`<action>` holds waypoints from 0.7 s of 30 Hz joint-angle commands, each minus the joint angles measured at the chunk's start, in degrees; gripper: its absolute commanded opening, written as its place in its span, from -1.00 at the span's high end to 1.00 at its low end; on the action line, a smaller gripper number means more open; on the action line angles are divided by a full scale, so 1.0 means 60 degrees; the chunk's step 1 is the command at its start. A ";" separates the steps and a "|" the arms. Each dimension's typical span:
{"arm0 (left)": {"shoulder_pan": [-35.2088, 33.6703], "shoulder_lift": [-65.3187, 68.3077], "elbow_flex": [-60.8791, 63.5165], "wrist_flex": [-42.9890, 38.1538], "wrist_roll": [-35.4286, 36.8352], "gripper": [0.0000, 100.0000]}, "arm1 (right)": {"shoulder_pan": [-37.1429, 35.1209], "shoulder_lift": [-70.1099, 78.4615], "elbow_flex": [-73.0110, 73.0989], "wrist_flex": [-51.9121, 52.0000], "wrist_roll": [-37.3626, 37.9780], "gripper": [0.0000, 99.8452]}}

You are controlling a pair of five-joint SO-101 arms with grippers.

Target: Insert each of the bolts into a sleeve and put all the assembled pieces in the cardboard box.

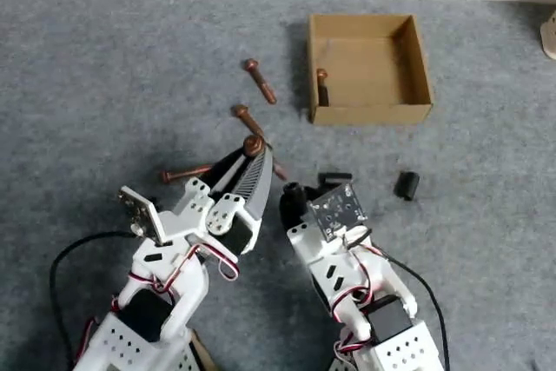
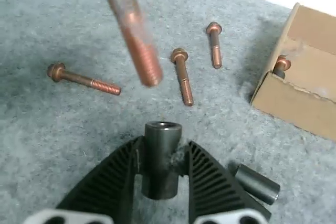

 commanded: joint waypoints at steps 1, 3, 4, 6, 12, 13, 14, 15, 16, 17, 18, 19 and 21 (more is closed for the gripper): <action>0.0125 -0.0286 0.0183 0.0161 0.0176 0.99 | -0.0081 -0.0212 0.1414 -0.0505 0.0103 0.99; 0.0139 -0.0286 0.0183 0.0176 0.0176 0.99 | -0.0081 -0.0212 0.1414 -0.0828 0.0103 0.99; 0.0139 -0.0286 0.0183 0.0176 0.0176 0.99 | -0.0081 -0.0212 0.1414 -0.0960 0.0103 0.99; 0.0139 -0.0286 0.0183 0.0176 0.0190 0.99 | -0.0081 -0.0212 0.1414 -0.1121 0.0103 0.99; 0.0183 -0.0286 0.0183 0.0601 0.0190 0.99 | -0.0110 -0.0212 0.1414 -0.1136 0.0103 0.99; 0.0271 -0.0286 0.0183 0.0806 0.0190 0.99 | -0.0110 -0.0212 0.1414 -0.1136 0.0103 0.99; 0.0359 -0.0286 0.0183 0.0967 0.0190 0.99 | -0.0125 -0.0212 0.1414 -0.1136 0.0103 0.99; 0.0447 -0.0286 0.0183 0.1040 0.0190 0.98 | -0.0139 -0.0212 0.1414 -0.1136 0.0088 0.99; 0.0476 -0.0286 0.0183 0.1011 0.0190 0.98 | -0.0139 -0.0212 0.1414 -0.1136 0.0088 0.99; 0.0476 -0.0286 0.0183 0.0996 0.0190 0.99 | -0.0139 -0.0227 0.1399 -0.1136 0.0088 0.99; 0.0432 -0.0286 0.0183 0.0996 0.0190 0.99 | -0.0139 -0.0227 0.1399 -0.1136 0.0015 0.99; 0.0418 -0.0286 0.0183 0.0996 0.0190 0.99 | -0.0139 -0.0227 0.1399 -0.1136 -0.0205 0.99; 0.0418 -0.0315 0.0183 0.0996 0.0190 0.99 | -0.0139 -0.0256 0.1209 -0.1077 -0.0601 0.99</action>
